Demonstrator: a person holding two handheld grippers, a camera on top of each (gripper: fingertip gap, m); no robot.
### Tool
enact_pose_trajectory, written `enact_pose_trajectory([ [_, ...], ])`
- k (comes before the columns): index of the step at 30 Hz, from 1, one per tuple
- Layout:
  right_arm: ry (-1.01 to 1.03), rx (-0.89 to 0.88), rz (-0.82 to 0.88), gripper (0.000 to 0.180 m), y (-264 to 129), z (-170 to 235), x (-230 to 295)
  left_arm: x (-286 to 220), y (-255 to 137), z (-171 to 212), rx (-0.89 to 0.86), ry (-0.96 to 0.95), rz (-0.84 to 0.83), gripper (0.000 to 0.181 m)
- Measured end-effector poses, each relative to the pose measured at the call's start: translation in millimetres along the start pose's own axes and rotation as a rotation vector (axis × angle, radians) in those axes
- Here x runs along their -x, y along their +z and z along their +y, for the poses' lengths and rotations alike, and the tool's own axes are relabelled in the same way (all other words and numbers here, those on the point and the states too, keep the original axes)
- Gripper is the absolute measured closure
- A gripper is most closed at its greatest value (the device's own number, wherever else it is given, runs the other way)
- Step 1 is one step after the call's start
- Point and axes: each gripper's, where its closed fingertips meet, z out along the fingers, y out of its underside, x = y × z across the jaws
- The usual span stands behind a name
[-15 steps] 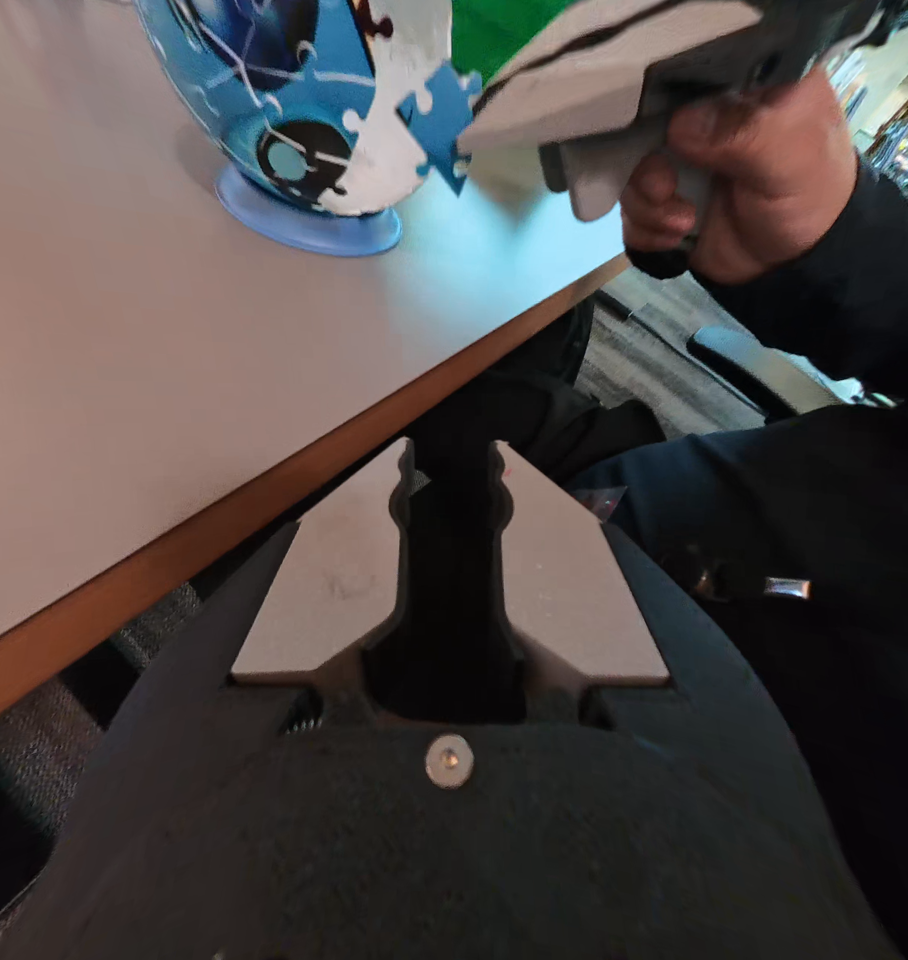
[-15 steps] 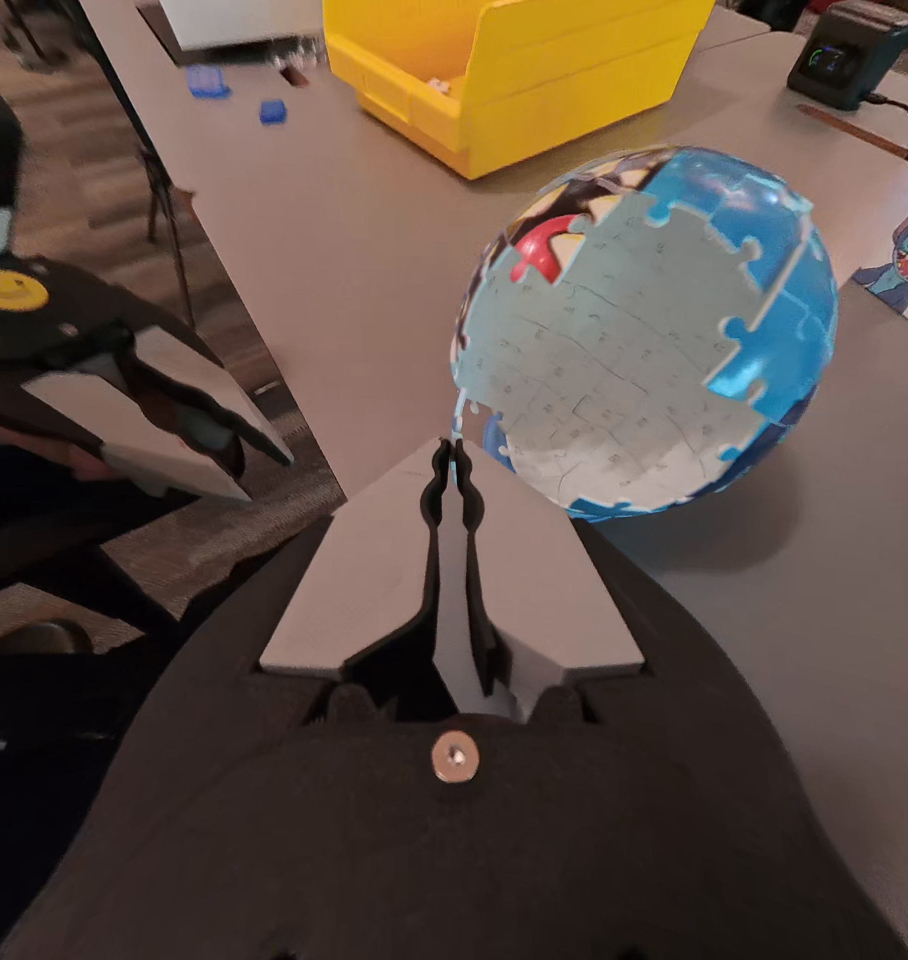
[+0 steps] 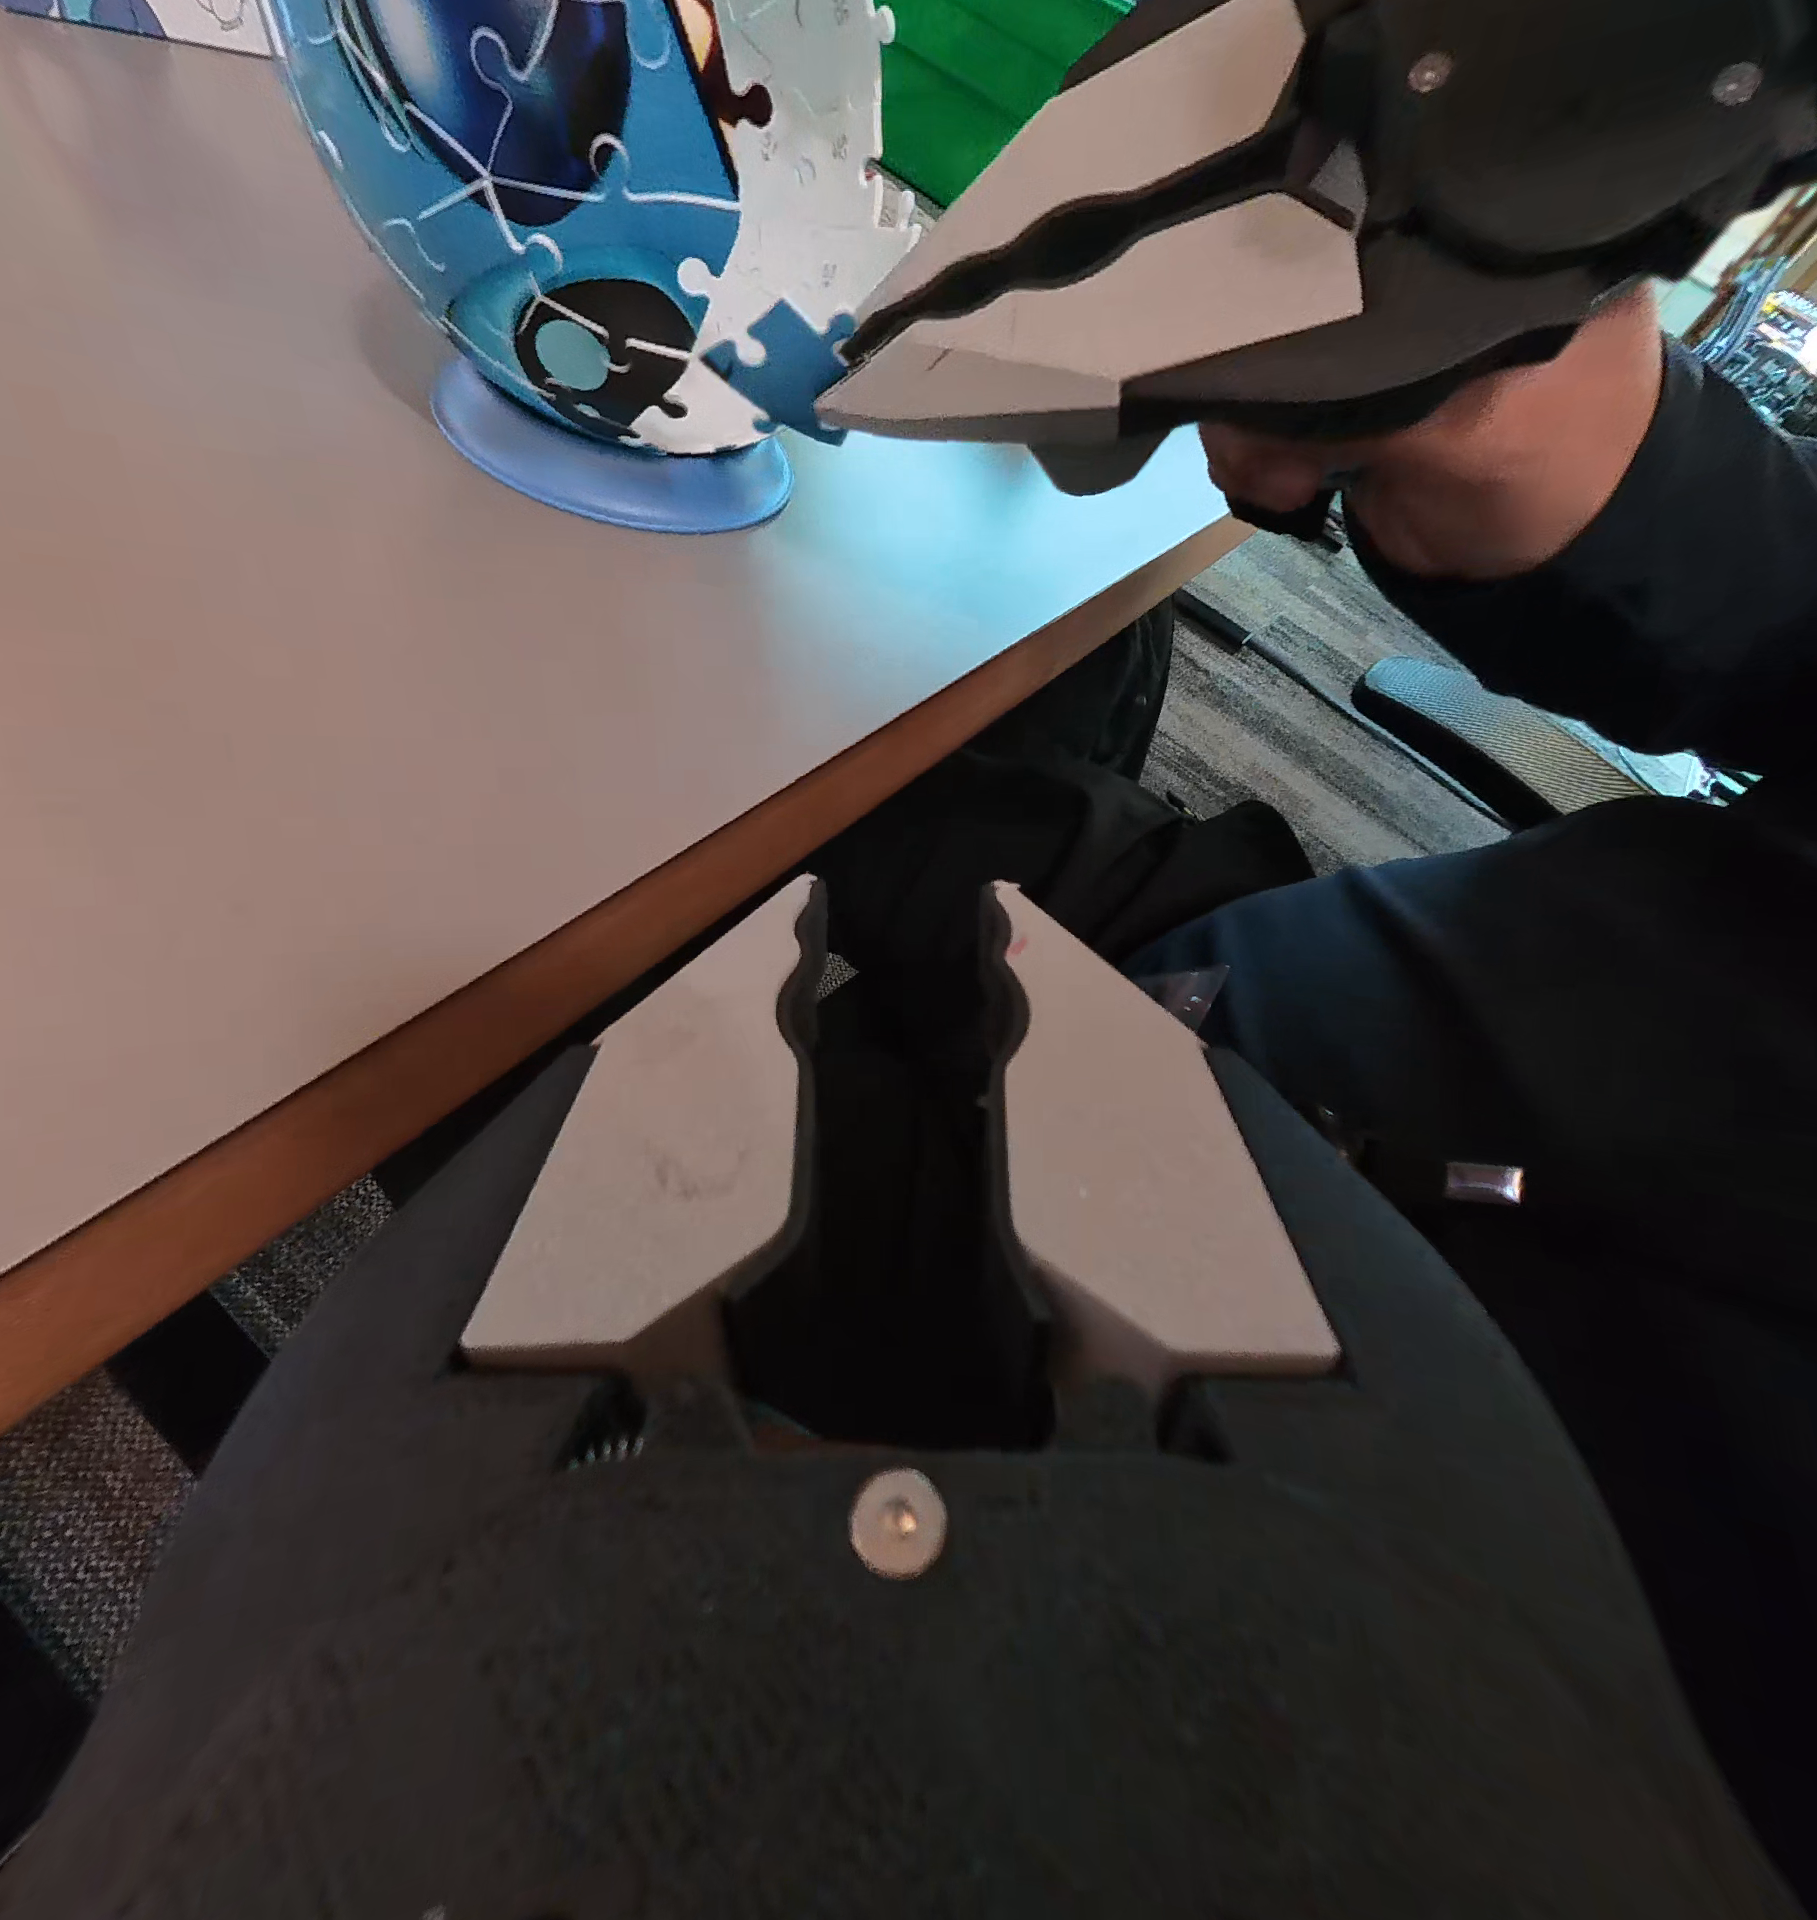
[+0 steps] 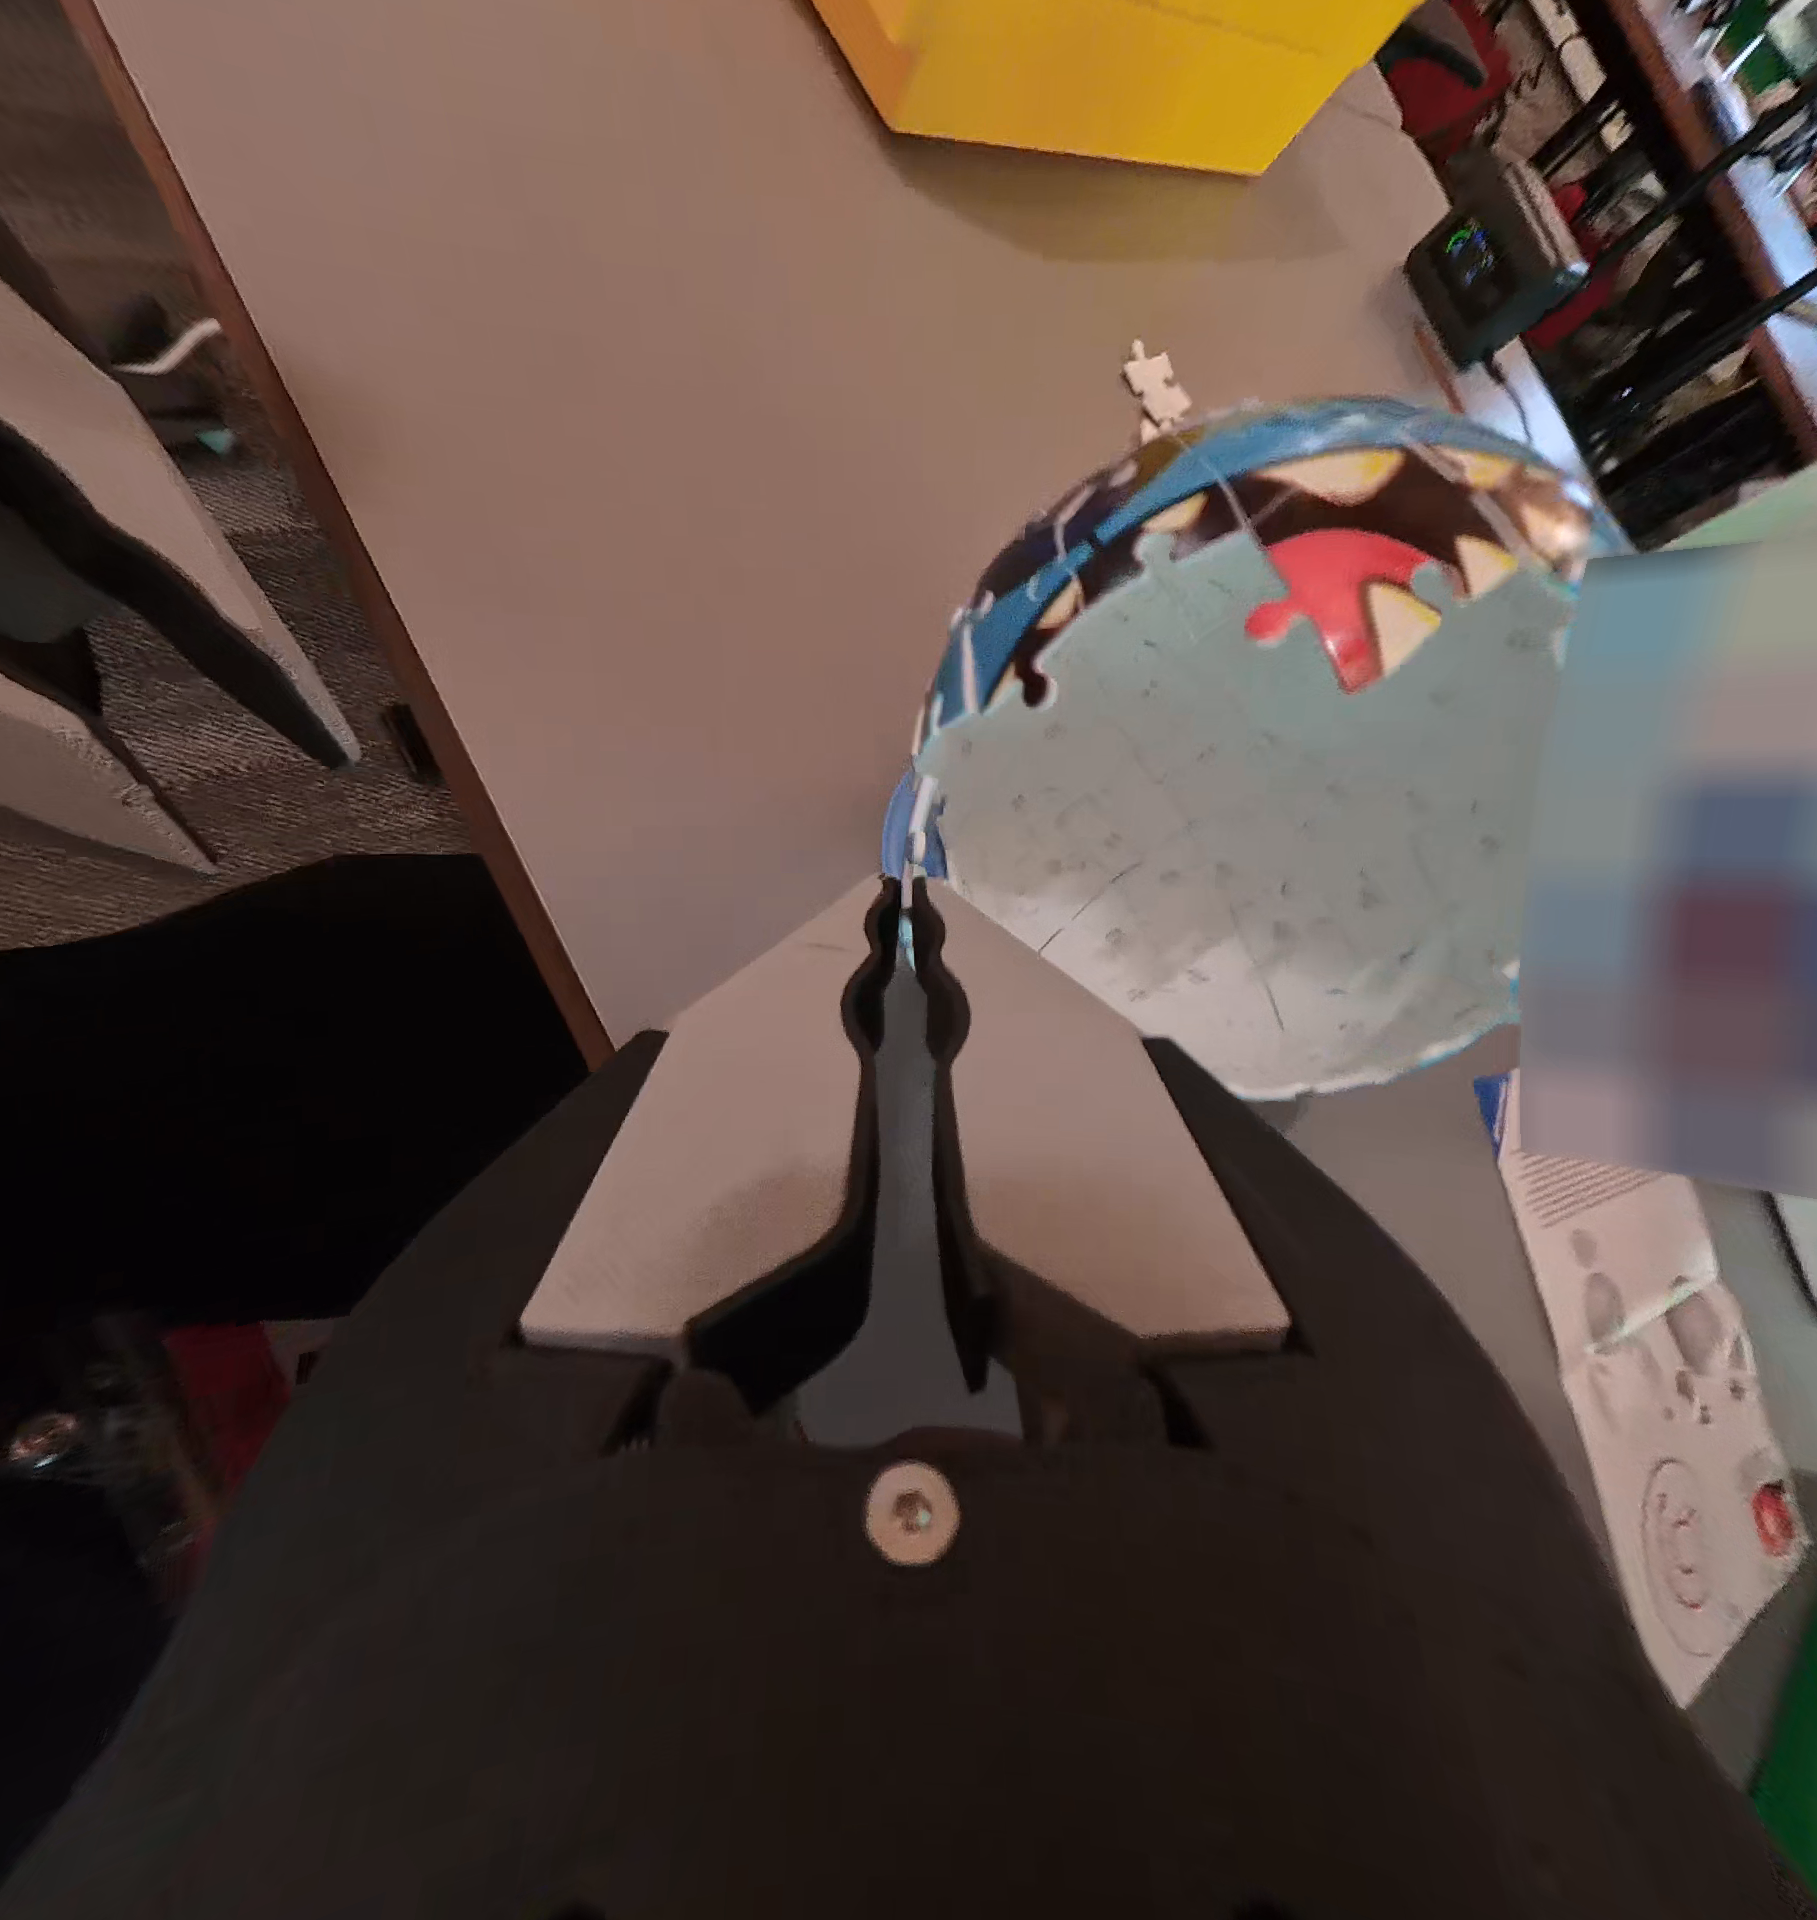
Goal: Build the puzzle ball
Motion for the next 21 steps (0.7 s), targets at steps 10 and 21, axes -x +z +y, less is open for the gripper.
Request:
enact_pose_trajectory([
  [10, 0.199, -0.043, -0.149, 0.180, -1.5, -4.6, 9.8, -1.5, 0.4, 2.8, 0.005, -0.007, 0.015, 0.153],
  [21, 0.645, -0.234, -0.427, 0.180, -27.7, -15.3, 19.7, -0.7, 4.9, 8.9, 0.031, -0.010, 0.018, 0.153],
])
